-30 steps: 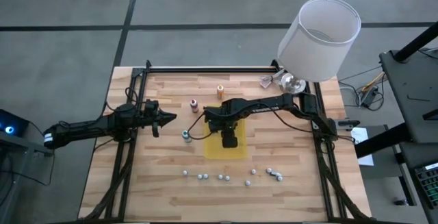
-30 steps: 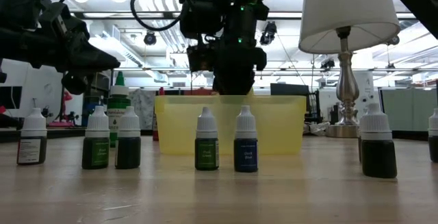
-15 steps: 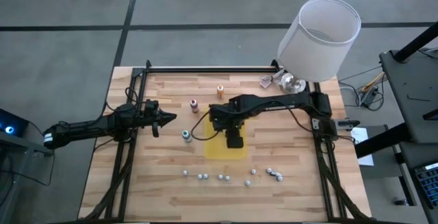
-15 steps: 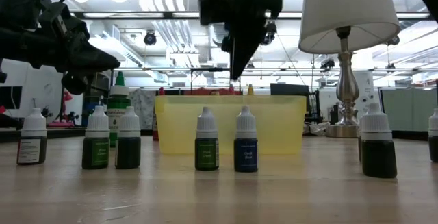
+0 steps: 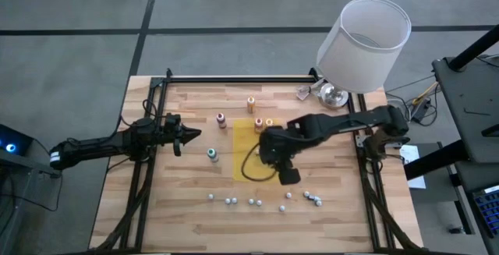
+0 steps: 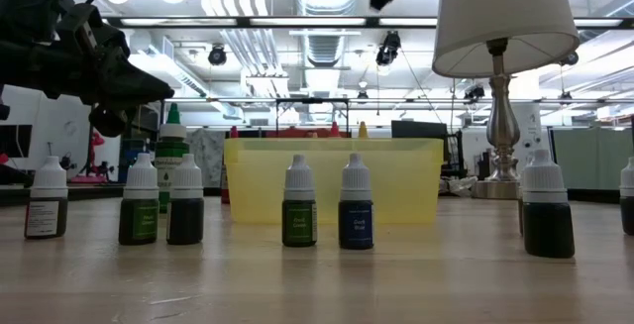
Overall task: Pick & Place food coloring
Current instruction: Put the small black food coloring bottle into the bin
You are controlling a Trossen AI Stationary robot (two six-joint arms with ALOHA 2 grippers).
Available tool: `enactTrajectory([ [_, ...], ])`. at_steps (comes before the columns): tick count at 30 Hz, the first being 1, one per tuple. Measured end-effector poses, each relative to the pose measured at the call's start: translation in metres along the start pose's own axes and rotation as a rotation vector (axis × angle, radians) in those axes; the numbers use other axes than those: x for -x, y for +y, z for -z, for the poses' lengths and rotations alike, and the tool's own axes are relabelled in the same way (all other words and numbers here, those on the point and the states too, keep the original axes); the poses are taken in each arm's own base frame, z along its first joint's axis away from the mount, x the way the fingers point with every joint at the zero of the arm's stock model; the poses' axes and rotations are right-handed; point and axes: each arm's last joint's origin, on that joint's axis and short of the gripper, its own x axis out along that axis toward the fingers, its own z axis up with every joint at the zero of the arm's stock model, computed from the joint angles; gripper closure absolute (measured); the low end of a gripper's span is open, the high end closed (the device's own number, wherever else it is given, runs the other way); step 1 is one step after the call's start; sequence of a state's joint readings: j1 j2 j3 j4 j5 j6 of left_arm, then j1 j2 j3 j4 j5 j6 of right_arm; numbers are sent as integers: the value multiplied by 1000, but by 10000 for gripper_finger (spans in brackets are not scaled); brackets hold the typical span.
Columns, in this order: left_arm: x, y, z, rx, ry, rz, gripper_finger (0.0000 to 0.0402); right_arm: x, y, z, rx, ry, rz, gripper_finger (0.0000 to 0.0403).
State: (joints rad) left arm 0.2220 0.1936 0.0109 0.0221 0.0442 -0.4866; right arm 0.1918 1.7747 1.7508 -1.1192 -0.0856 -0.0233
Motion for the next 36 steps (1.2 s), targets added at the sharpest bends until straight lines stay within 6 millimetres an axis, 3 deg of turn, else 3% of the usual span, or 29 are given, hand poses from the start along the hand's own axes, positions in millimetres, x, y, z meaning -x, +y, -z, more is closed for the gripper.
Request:
enactTrajectory([
  [7, 0, 0, 0, 0, -1, 0, 401, 17, 35, 5, 40, -36, -39, 275],
  [21, 0, 0, 0, 0, 0, 0, 401, 24, 90, 20, 69, 16, -99, 269],
  [30, 0, 0, 0, 0, 0, 0, 401, 20, 104, 29, -85, 63, -105, 266],
  [36, 0, 0, 0, 0, 0, 0, 401, 17, 102, 53, -211, 107, -66, 263],
])
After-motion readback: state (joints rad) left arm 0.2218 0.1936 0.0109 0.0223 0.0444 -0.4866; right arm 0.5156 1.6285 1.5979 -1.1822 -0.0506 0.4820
